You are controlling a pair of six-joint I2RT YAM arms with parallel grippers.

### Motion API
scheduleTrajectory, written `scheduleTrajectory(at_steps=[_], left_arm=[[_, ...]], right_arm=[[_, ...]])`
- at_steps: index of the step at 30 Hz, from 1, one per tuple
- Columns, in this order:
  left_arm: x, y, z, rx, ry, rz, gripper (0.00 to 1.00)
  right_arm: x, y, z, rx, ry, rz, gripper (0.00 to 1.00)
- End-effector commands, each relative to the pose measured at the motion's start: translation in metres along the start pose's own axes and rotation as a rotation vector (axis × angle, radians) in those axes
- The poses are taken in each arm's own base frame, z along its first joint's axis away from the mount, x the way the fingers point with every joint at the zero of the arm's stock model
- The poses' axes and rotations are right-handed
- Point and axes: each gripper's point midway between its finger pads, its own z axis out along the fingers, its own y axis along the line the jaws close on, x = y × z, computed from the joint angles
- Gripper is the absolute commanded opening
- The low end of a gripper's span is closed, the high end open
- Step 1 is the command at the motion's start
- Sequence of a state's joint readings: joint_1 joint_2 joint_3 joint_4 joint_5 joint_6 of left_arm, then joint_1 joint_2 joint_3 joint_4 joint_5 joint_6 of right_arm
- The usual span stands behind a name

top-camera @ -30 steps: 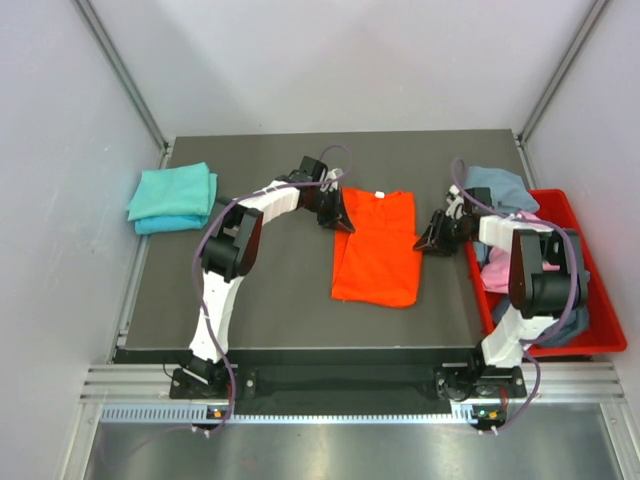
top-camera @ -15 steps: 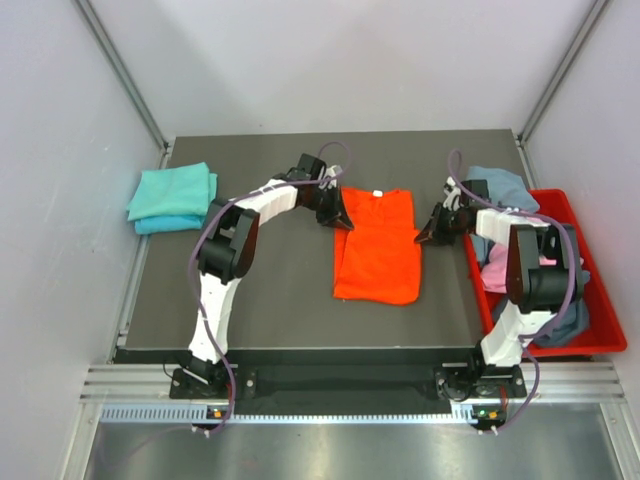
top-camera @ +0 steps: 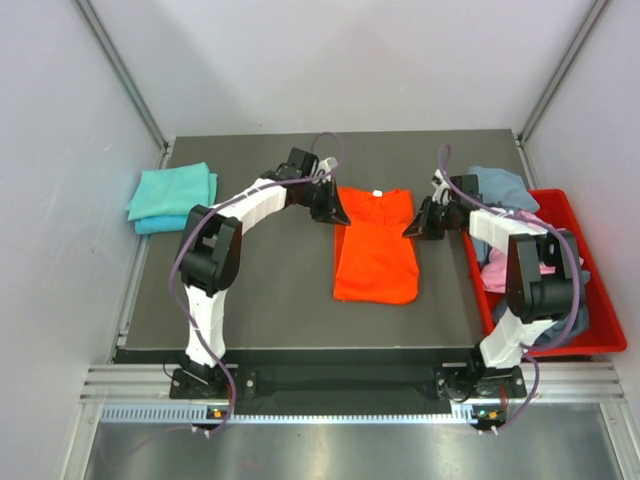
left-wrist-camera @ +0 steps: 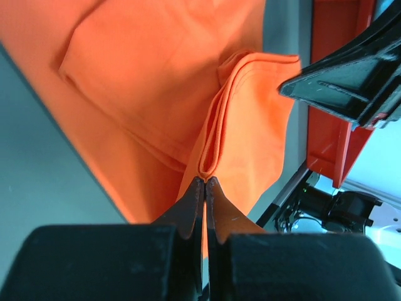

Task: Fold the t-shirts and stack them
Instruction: Fold the tshirt

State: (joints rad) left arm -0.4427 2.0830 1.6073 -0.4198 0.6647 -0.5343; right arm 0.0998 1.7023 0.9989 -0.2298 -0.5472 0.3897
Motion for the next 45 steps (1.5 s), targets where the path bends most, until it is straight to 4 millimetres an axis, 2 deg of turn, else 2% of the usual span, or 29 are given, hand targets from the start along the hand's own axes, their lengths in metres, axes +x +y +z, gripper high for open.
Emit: scheduleTrajectory(at_steps=[1,6,9,13,18,19,20,21,22,23,24,25,26,29,33,34,36,37,39,40,42,43,45], left_arm=[[-0.005,-0.01,-0.021,0.016,-0.041,0.04,0.0],[-0.004,-0.002,-0.026,-0.002,-0.044,0.027,0.0],[-0.009,0.003,-0.031,-0.032,-0.062,0.025,0.0],[-0.011,0.012,-0.034,-0.049,-0.07,0.014,0.0],[-0.009,0.025,-0.026,-0.059,-0.052,-0.012,0.0],[-0.008,0.027,-0.023,-0.062,-0.045,-0.019,0.0],[-0.009,0.03,-0.021,-0.066,-0.044,-0.025,0.0],[-0.009,0.031,-0.02,-0.069,-0.046,-0.029,0.02],[-0.009,0.032,-0.018,-0.073,-0.042,-0.041,0.19],[-0.012,0.036,-0.016,-0.085,-0.045,-0.045,0.27],[-0.014,0.036,-0.017,-0.088,-0.049,-0.042,0.34],[-0.018,0.031,-0.021,-0.092,-0.058,-0.033,0.49],[-0.02,0.031,-0.024,-0.102,-0.064,-0.026,0.56],[-0.023,0.018,-0.042,-0.095,-0.085,0.001,0.65],[-0.005,0.014,-0.061,-0.077,-0.073,-0.096,0.66],[0.011,0.019,-0.063,-0.077,-0.046,-0.135,0.66],[0.03,0.024,-0.064,-0.074,-0.017,-0.223,0.66],[0.051,0.029,-0.064,-0.074,0.017,-0.27,0.66],[0.066,0.033,-0.063,-0.072,0.034,-0.324,0.66],[0.082,0.039,-0.063,-0.085,0.055,-0.35,0.66],[0.097,0.044,-0.062,-0.092,0.069,-0.376,0.67],[0.101,0.045,-0.062,-0.092,0.077,-0.385,0.67],[0.11,0.046,-0.06,-0.093,0.091,-0.406,0.69]], right_arm=[[-0.032,0.033,-0.01,-0.072,-0.092,-0.08,0.0],[-0.047,0.048,-0.014,-0.114,-0.118,-0.096,0.0],[-0.053,0.051,-0.014,-0.118,-0.128,-0.095,0.0],[-0.049,0.04,-0.004,-0.098,-0.104,-0.086,0.0],[-0.038,0.028,0.008,-0.066,-0.069,-0.082,0.0],[-0.036,0.025,0.012,-0.057,-0.062,-0.084,0.01],[-0.037,0.02,0.013,-0.029,-0.066,-0.084,0.09],[-0.036,0.014,0.014,-0.004,-0.064,-0.08,0.21],[-0.035,0.01,0.016,0.017,-0.061,-0.079,0.43],[-0.039,0.006,0.015,0.043,-0.073,-0.093,0.49],[-0.04,0.004,0.013,0.059,-0.071,-0.093,0.53],[-0.048,0.009,0.007,0.062,-0.093,-0.114,0.56],[-0.052,0.01,0.002,0.07,-0.104,-0.122,0.57],[-0.054,0.016,-0.022,0.071,-0.123,-0.106,0.59],[-0.016,0.015,-0.042,0.042,-0.045,-0.023,0.59],[0.006,0.013,-0.045,0.027,-0.009,0.007,0.58],[0.033,0.011,-0.047,0.01,0.044,0.055,0.58],[0.06,0.005,-0.048,0.01,0.084,0.106,0.58],[0.087,0.006,-0.049,-0.02,0.127,0.165,0.58],[0.112,0.002,-0.051,-0.029,0.166,0.22,0.58],[0.131,0.003,-0.056,-0.045,0.19,0.249,0.58],[0.148,-0.002,-0.057,-0.032,0.219,0.282,0.58],[0.155,-0.003,-0.059,-0.031,0.215,0.292,0.58]])
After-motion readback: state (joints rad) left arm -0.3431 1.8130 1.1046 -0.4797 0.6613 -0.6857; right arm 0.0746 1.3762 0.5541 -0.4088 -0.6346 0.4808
